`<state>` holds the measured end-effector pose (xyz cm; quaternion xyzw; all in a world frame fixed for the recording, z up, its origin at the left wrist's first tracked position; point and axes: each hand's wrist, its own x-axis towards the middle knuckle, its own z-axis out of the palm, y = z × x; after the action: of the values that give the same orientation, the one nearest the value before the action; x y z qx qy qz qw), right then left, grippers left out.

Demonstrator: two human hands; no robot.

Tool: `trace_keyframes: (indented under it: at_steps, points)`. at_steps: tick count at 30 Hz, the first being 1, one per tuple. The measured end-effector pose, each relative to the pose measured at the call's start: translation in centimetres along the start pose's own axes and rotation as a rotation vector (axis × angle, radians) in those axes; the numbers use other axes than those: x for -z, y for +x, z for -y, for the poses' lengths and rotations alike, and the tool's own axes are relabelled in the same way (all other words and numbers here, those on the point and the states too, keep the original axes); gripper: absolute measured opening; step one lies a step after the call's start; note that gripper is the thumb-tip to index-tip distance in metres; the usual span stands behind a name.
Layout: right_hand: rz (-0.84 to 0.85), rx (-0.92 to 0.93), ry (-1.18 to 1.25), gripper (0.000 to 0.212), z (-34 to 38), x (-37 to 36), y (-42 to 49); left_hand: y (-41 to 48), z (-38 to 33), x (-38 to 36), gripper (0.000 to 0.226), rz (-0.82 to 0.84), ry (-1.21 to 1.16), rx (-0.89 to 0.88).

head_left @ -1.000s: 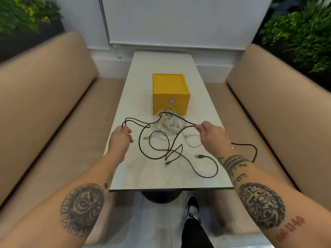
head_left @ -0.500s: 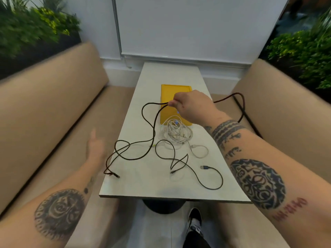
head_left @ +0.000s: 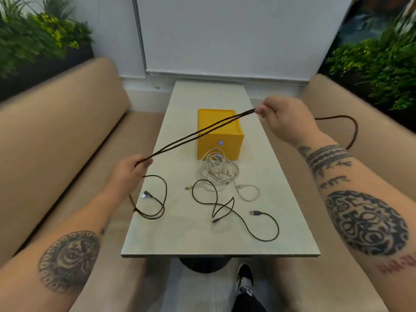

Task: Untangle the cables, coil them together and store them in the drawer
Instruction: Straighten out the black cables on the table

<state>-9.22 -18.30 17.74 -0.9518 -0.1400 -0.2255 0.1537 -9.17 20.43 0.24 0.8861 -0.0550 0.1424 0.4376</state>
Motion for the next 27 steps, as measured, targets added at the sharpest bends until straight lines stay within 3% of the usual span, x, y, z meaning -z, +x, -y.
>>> trace_keyframes:
  at_steps: [2,7,14,16,21,25,27]
  points:
    - [0.1,-0.071,-0.04,0.035,-2.7,-1.5,-1.7,-0.7,1.9,1.2,0.03,0.047,0.072,0.01]
    - [0.354,-0.325,0.06,0.036,-5.7,-8.1,-8.2,-1.6,3.4,-0.2,0.063,0.091,0.107,0.159]
    - [0.501,-0.485,0.334,0.041,-6.7,-10.6,-15.0,-4.3,4.6,-2.4,0.053,0.227,0.132,0.208]
    - [0.629,-0.535,0.44,0.042,-6.7,-10.7,-15.9,-5.2,4.7,-2.3,0.054,0.278,0.147,0.199]
    - [1.061,-0.544,0.323,0.041,-7.2,-12.6,-18.2,-6.6,5.0,-3.5,0.055,0.49,0.249,0.211]
    - [1.163,-0.545,0.209,0.046,-7.9,-14.7,-19.9,-7.1,5.7,-5.3,0.06,0.742,0.589,0.174]
    - [1.128,-0.551,0.192,0.047,-8.5,-15.8,-20.5,-7.3,6.0,-6.3,0.061,0.861,0.727,0.228]
